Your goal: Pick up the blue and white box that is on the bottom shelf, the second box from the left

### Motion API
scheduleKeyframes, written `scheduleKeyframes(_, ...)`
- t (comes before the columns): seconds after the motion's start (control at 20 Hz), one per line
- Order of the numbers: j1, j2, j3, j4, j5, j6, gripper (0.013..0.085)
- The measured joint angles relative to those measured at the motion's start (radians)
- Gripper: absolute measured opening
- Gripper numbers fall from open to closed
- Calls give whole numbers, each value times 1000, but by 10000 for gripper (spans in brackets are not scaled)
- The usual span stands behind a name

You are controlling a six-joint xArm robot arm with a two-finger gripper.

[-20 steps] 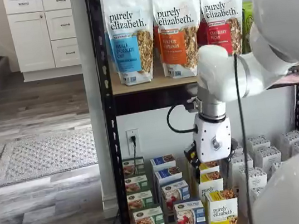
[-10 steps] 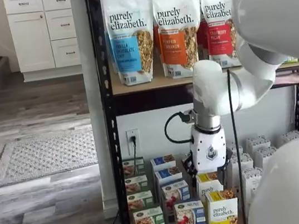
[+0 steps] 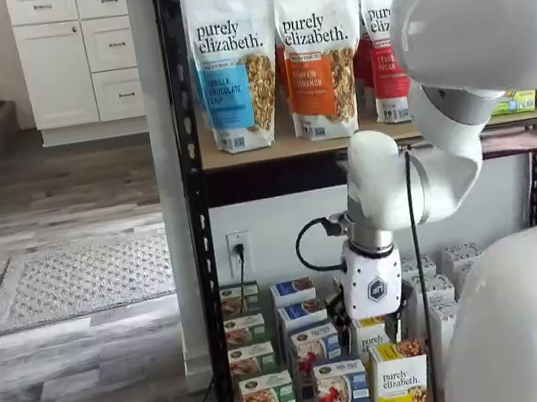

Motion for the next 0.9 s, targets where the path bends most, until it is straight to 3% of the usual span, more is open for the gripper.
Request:
scheduleKeyframes(0.55, -1, 152, -46, 14, -87, -17, 850)
scheduleKeyframes(0.9, 2, 248, -85, 47, -138, -46, 850)
